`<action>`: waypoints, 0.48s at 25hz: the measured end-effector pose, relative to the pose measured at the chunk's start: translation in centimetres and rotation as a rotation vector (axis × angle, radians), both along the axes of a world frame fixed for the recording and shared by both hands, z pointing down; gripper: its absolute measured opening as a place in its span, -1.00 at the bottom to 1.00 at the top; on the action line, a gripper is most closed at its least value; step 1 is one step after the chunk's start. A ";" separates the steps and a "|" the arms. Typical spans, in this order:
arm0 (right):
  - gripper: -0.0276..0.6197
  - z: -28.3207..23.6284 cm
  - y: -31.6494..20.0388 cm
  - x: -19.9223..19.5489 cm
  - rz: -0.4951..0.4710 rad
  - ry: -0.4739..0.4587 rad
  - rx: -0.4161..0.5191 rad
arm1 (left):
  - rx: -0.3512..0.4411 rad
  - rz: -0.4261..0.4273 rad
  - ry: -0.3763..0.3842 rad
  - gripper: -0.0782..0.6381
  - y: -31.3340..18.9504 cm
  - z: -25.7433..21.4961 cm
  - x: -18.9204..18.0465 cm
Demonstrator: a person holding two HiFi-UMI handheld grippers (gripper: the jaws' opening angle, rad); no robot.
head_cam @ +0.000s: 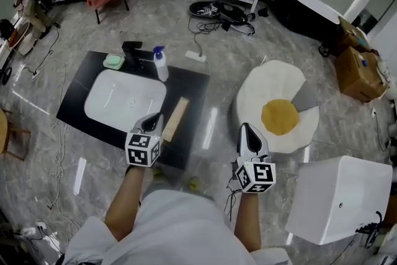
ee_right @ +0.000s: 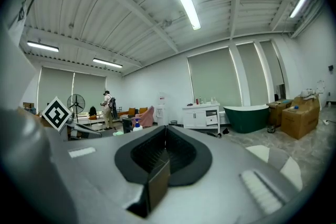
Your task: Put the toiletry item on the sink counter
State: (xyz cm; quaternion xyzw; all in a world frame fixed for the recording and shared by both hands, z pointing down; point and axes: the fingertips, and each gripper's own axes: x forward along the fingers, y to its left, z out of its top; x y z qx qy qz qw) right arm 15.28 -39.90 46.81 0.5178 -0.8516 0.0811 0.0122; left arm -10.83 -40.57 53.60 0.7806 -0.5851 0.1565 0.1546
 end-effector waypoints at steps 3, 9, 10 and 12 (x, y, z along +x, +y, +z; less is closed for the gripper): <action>-0.91 -0.5 0.5 -0.1 -0.001 -0.001 0.007 | 0.044 -0.005 0.003 -0.78 0.2 -1.8 -0.4; -0.91 -1.5 1.3 -0.2 -0.004 0.001 0.023 | 0.121 -0.016 0.007 -0.79 1.1 -5.0 -1.1; -0.91 -1.7 1.5 -0.3 -0.005 0.002 0.025 | 0.137 -0.019 0.007 -0.79 1.2 -5.7 -1.3; -0.91 -2.0 1.6 -0.6 -0.010 0.003 0.030 | 0.169 -0.022 0.005 -0.79 1.3 -7.1 -1.6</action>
